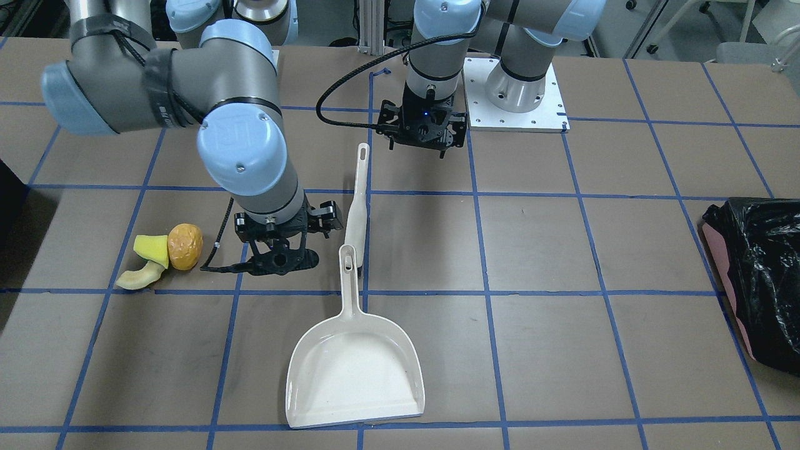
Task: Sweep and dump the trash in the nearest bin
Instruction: 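Reach the right gripper to the dustpan handle while the left reaches the brush handle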
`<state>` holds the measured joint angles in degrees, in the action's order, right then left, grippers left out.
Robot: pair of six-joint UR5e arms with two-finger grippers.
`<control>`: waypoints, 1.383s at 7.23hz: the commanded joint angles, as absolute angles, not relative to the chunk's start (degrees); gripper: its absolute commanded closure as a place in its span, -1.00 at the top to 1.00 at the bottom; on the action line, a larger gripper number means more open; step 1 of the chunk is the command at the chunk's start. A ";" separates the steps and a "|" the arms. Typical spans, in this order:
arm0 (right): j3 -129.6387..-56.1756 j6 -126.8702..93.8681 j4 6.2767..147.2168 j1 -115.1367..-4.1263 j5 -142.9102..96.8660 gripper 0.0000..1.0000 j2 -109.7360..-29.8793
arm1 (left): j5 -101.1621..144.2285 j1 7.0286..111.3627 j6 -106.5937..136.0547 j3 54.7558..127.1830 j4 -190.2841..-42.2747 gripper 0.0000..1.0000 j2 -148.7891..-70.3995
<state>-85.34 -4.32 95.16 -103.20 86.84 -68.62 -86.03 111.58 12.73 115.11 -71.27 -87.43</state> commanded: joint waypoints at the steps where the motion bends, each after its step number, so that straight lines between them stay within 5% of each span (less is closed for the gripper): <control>1: -80.27 -5.62 92.84 -105.64 87.27 1.00 -63.22 | -83.50 115.65 16.34 119.79 -65.92 1.00 -87.54; 8: -76.90 -12.22 92.02 -108.36 82.79 1.00 -55.46 | -83.32 122.25 23.64 119.88 -57.67 0.93 -95.35; 10: -77.25 -12.13 92.02 -108.46 82.71 0.80 -55.37 | -83.50 123.57 25.31 119.88 -54.95 0.89 -98.07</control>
